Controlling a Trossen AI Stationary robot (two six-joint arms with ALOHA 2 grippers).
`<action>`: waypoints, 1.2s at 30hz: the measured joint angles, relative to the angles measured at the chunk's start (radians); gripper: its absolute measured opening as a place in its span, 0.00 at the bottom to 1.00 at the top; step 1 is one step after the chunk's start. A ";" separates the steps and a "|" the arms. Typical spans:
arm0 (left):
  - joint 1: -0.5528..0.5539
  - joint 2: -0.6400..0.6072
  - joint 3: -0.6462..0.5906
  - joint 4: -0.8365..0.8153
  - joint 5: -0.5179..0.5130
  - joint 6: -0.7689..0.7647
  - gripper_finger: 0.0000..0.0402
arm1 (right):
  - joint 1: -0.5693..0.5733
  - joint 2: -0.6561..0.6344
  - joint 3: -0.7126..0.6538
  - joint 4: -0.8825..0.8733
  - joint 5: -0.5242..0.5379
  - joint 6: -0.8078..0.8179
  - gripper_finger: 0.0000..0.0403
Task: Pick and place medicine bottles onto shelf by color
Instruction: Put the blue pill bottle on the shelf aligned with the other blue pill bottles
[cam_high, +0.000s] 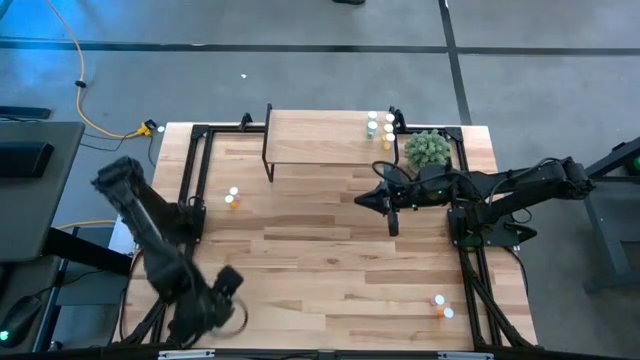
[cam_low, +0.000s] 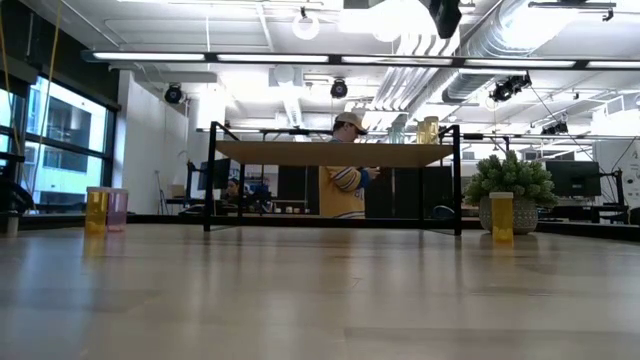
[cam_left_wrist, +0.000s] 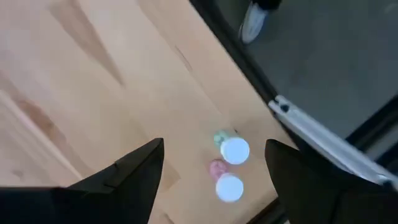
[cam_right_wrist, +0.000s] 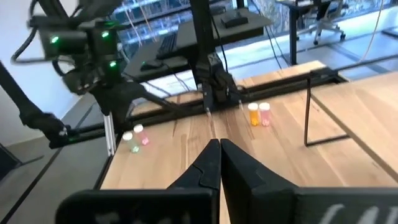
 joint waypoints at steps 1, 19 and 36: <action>-0.026 0.031 0.000 0.008 -0.010 -0.019 0.67 | 0.000 0.000 0.000 -0.004 -0.005 0.001 0.00; -0.134 0.291 0.000 -0.019 -0.091 -0.179 0.67 | 0.000 0.000 0.000 -0.017 -0.009 0.008 0.00; -0.137 0.291 0.000 -0.011 -0.060 -0.092 0.46 | -0.003 0.000 0.000 -0.020 -0.009 0.015 0.00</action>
